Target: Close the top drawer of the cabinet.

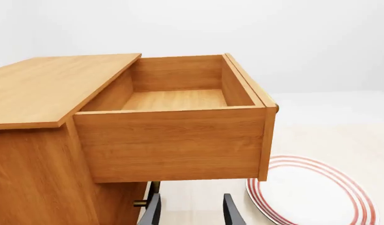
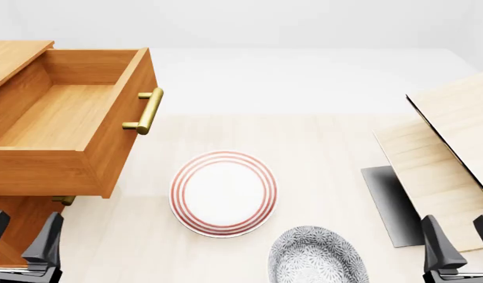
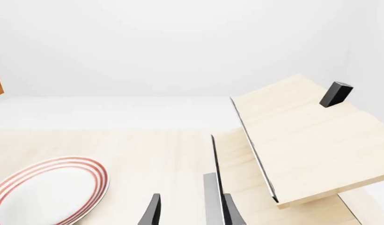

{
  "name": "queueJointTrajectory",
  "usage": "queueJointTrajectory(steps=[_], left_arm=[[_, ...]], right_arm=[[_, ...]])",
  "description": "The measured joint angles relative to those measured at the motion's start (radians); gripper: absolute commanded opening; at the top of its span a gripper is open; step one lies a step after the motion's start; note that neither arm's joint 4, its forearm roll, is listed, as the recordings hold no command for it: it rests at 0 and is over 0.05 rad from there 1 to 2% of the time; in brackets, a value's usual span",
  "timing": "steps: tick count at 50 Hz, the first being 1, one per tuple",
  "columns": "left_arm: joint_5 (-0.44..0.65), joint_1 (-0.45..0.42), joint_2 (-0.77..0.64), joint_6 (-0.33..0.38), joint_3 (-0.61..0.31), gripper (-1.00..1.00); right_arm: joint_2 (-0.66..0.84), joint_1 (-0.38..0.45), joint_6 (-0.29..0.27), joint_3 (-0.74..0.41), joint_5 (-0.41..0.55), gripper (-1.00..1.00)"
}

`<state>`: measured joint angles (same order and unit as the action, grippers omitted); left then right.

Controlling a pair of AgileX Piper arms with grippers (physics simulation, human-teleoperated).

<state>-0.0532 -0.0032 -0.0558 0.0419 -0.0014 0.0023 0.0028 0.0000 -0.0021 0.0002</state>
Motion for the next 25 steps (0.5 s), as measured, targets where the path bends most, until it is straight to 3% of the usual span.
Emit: queueJointTrajectory(steps=[25], left_arm=[[0.05,-0.004,0.042,-0.025,0.001,1.0]], right_arm=[[0.001,-0.005,-0.003,-0.002,0.001,1.0]])
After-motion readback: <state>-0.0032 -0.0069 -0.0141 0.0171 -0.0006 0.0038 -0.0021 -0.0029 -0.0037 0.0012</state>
